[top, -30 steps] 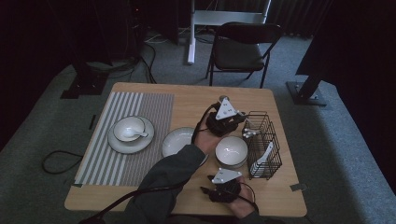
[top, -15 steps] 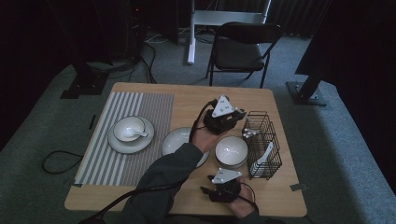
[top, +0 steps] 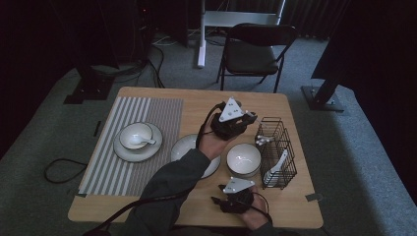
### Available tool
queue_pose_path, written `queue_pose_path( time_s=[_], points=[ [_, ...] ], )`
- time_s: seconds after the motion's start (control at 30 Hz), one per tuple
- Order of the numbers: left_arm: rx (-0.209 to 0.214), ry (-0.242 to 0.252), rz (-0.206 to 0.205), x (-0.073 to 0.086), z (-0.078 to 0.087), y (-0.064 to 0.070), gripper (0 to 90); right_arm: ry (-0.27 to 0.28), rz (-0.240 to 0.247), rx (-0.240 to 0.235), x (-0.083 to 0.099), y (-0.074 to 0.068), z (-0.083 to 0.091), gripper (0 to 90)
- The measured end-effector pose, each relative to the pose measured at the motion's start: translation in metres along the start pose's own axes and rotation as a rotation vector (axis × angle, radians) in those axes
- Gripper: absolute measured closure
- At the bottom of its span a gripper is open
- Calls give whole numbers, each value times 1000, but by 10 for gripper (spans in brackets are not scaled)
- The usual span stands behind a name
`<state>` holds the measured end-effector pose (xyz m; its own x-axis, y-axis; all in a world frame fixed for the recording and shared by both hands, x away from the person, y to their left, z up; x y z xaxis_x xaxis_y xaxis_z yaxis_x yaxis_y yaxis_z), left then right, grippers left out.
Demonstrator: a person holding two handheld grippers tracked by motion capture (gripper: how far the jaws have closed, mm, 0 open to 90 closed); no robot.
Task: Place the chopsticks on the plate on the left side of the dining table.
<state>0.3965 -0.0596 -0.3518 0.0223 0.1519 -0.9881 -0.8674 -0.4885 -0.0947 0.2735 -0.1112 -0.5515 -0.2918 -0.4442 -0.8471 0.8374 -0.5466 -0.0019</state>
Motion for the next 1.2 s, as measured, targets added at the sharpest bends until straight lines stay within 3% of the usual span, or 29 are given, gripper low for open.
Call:
queue_pose_path(
  time_s=[0.87,1.2],
  points=[
    [-29,22,-30,-17,46,-12,847,0,1,2,0,0,0,479],
    [-52,4,-30,-9,63,-21,847,1,1,3,0,0,0,479]
  ],
)
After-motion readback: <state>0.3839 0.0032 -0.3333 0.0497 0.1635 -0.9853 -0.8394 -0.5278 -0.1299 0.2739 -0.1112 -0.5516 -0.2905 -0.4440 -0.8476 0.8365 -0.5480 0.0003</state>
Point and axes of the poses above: each handheld gripper's, and its own axes: z roughly backward along the jaws, x roughly out of its underside, y roughly to its right, the point moved 4 cm from there along -z, roughly forward along the jaws, and after that the axes turned 9 degrees about y, right-handed, at the moved point
